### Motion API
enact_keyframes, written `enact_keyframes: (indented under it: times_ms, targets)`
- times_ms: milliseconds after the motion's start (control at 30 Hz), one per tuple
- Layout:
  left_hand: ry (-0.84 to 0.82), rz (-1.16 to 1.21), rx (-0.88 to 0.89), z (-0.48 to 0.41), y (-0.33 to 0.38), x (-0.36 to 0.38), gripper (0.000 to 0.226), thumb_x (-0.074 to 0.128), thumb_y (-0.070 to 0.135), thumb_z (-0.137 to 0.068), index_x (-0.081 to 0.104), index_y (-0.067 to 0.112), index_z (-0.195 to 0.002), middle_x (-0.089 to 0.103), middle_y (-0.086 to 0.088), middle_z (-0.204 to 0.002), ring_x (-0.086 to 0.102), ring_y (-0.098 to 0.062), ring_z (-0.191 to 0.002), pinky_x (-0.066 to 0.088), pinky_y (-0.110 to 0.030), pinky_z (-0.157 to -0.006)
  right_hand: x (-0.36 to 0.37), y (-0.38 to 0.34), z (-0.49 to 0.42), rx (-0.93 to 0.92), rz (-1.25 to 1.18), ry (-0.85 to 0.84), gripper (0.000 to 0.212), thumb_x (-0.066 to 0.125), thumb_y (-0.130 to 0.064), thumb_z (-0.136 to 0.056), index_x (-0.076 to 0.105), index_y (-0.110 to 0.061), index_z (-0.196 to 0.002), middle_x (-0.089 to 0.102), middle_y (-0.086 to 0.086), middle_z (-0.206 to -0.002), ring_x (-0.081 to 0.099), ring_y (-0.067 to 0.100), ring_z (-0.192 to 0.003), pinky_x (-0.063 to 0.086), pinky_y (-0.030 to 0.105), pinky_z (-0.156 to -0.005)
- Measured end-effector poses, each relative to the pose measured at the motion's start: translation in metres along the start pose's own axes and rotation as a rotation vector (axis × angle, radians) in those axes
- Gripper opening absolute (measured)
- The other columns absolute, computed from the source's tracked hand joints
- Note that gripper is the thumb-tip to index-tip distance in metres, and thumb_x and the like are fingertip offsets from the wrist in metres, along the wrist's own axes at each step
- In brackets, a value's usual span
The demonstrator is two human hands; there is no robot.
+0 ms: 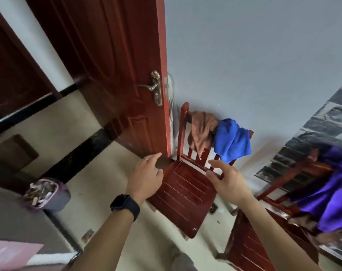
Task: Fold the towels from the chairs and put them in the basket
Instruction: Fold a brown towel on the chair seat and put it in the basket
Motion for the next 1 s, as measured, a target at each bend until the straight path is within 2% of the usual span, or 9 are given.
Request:
enact_keyframes:
  times_ms: [133, 233, 333, 433, 633, 733, 833, 933, 1000]
  targets:
    - [-0.068, -0.029, 0.119, -0.057, 0.001, 0.011, 0.054, 0.052, 0.028, -0.097, 0.037, 0.028, -0.149, 0.043, 0.005, -0.151, 0.039, -0.017, -0.139, 0.042, -0.039, -0.11, 0.004, 0.01, -0.037, 0.124, -0.019, 0.074, 0.037, 0.06, -0.045, -0.092, 0.059, -0.031, -0.126, 0.066, -0.011, -0.118, 0.064, 0.014, -0.093, 0.049, 0.033, -0.085]
    - [-0.076, -0.077, 0.229, -0.107, 0.006, 0.017, 0.053, 0.055, 0.024, -0.094, 0.042, 0.023, -0.146, 0.049, 0.002, -0.147, 0.044, -0.02, -0.134, 0.042, -0.037, -0.109, 0.008, 0.014, -0.076, 0.202, -0.048, 0.158, 0.038, 0.062, -0.043, -0.092, 0.057, -0.028, -0.127, 0.066, -0.006, -0.12, 0.062, 0.016, -0.113, 0.048, 0.033, -0.091]
    - [-0.076, -0.163, 0.292, -0.158, 0.011, 0.022, 0.054, 0.056, 0.024, -0.093, 0.043, 0.023, -0.145, 0.047, -0.001, -0.147, 0.043, -0.022, -0.134, 0.038, -0.035, -0.109, 0.013, 0.009, -0.125, 0.275, -0.061, 0.216, 0.053, 0.065, -0.047, -0.089, 0.051, -0.024, -0.134, 0.06, 0.004, -0.125, 0.06, 0.022, -0.114, 0.049, 0.036, -0.089]
    - [-0.112, -0.256, 0.34, -0.203, 0.015, 0.031, 0.06, 0.054, 0.027, -0.094, 0.035, 0.023, -0.15, 0.033, -0.007, -0.158, 0.032, -0.026, -0.143, 0.032, -0.038, -0.116, 0.019, -0.001, -0.175, 0.311, -0.064, 0.256, 0.057, 0.064, -0.053, -0.088, 0.047, -0.027, -0.135, 0.05, 0.003, -0.134, 0.061, 0.024, -0.109, 0.051, 0.04, -0.088]
    - [-0.183, -0.409, 0.434, -0.278, 0.025, 0.05, 0.078, 0.054, 0.027, -0.094, 0.009, 0.02, -0.158, -0.003, -0.008, -0.166, 0.007, -0.027, -0.152, 0.018, -0.047, -0.12, 0.034, -0.009, -0.259, 0.479, 0.152, 0.22, 0.078, 0.061, -0.057, -0.087, 0.029, -0.022, -0.149, 0.035, 0.011, -0.148, 0.046, 0.039, -0.125, 0.049, 0.045, -0.084]
    - [-0.187, -0.466, 0.512, -0.313, 0.03, 0.06, 0.085, 0.053, 0.019, -0.093, -0.001, 0.017, -0.159, -0.009, -0.005, -0.166, 0.003, -0.026, -0.153, 0.015, -0.05, -0.121, 0.041, -0.008, -0.28, 0.541, 0.369, 0.229, 0.067, 0.058, -0.058, -0.088, 0.038, -0.02, -0.14, 0.039, 0.013, -0.135, 0.04, 0.037, -0.12, 0.045, 0.041, -0.07]
    - [-0.25, -0.508, 0.554, -0.34, 0.026, 0.068, 0.086, 0.05, 0.017, -0.092, -0.006, 0.018, -0.158, -0.011, 0.001, -0.166, -0.001, -0.021, -0.154, 0.013, -0.051, -0.122, 0.043, -0.005, -0.287, 0.549, 0.469, 0.222, 0.045, 0.059, -0.039, -0.093, 0.044, -0.022, -0.132, 0.041, 0.011, -0.127, 0.043, 0.033, -0.111, 0.039, 0.036, -0.059]
    - [-0.285, -0.511, 0.582, -0.347, 0.021, 0.069, 0.086, 0.049, 0.016, -0.092, -0.007, 0.018, -0.158, -0.011, 0.003, -0.166, -0.001, -0.019, -0.154, 0.013, -0.05, -0.122, 0.035, -0.013, -0.287, 0.547, 0.473, 0.23, 0.033, 0.049, -0.012, -0.091, 0.045, -0.018, -0.124, 0.046, 0.012, -0.119, 0.047, 0.034, -0.105, 0.038, 0.039, -0.061]
    - [-0.319, -0.494, 0.586, -0.35, 0.02, 0.066, 0.087, 0.052, 0.02, -0.092, -0.005, 0.019, -0.158, -0.009, 0.004, -0.166, 0.0, -0.019, -0.154, 0.015, -0.051, -0.122, 0.021, -0.028, -0.277, 0.563, 0.368, 0.326, 0.029, 0.046, -0.012, -0.092, 0.045, -0.016, -0.12, 0.049, 0.012, -0.116, 0.051, 0.036, -0.103, 0.037, 0.04, -0.064]
Point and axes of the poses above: each hand's wrist, its own z-axis away from the middle knuckle, its own x-axis out of the palm, y = z × x, the point moved 4 cm from there along -z, towards the middle knuckle
